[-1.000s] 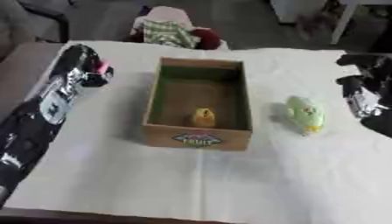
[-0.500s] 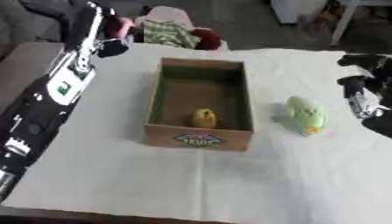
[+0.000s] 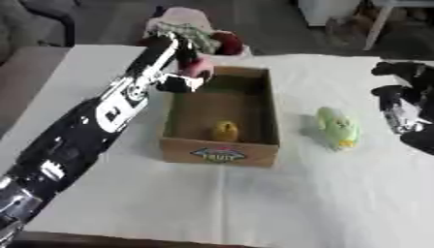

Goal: Pick up objects on the table and place them in the box.

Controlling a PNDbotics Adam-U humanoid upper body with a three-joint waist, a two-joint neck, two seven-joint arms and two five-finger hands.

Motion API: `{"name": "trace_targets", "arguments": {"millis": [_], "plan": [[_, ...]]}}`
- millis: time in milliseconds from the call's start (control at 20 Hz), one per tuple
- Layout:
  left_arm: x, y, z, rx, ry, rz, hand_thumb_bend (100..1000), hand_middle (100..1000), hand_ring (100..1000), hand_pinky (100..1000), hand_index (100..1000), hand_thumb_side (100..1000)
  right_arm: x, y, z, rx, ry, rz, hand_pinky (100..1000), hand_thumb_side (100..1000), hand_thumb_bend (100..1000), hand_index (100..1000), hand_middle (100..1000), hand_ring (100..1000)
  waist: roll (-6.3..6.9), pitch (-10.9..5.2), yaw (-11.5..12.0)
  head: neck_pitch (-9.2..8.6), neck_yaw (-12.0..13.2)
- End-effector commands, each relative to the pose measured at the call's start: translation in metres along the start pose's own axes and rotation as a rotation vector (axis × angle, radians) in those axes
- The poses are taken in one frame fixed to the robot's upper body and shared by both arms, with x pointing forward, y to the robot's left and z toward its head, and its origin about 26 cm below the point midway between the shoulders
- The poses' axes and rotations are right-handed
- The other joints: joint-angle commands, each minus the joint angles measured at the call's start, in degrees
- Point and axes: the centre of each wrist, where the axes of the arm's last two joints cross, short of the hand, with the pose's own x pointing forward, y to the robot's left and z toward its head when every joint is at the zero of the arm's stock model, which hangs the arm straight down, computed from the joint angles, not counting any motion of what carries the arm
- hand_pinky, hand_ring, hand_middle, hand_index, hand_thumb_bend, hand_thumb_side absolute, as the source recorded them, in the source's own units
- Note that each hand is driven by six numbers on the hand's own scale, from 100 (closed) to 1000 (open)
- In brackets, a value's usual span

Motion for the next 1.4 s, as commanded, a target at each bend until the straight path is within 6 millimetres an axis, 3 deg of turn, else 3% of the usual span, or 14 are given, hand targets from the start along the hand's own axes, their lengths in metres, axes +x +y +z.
{"name": "trace_targets", "arguments": {"millis": [50,150,300,550,750,1050,1400], "plan": [[-0.001,0.014,-0.003,-0.117,-0.064,0.011,816,534,557,666,695,149,0.006,-0.006,-0.004,0.002,-0.023,0.015,731,297,100,774,731,928,-0.1,-0.76,0.1,-0.53,-0.1],[-0.003,0.026,-0.002,-0.134,-0.08,0.043,821,585,613,704,725,169,0.006,-0.006,-0.003,0.0,-0.021,0.017,731,295,100,773,730,928,-0.08,-0.75,0.1,-0.54,-0.2],[0.002,0.044,0.001,-0.047,-0.104,0.122,835,591,621,713,723,233,0.005,-0.009,-0.002,0.0,-0.014,0.027,731,291,100,771,728,928,0.0,-0.74,0.4,-0.57,-0.3],[0.013,0.077,0.023,0.137,-0.143,0.274,814,562,597,699,697,109,0.004,-0.024,-0.006,0.012,0.004,0.091,728,264,100,767,725,928,0.1,-0.76,1.2,-0.58,-1.1],[0.015,0.097,0.057,0.293,-0.121,0.441,790,537,574,686,674,100,-0.003,-0.045,-0.011,0.033,0.05,0.167,725,233,100,771,734,937,0.35,-0.69,2.3,-0.64,-1.8],[0.02,0.099,0.097,0.341,-0.097,0.525,766,531,570,685,674,100,-0.026,-0.063,-0.014,0.075,0.154,0.286,725,201,100,783,751,954,0.61,-0.54,3.9,-0.62,-2.6],[0.015,0.09,0.125,0.406,-0.028,0.585,747,522,561,680,671,100,-0.064,-0.056,-0.01,0.198,0.3,0.45,784,207,100,835,839,1000,0.92,-0.53,4.9,-0.39,-3.4]]}}
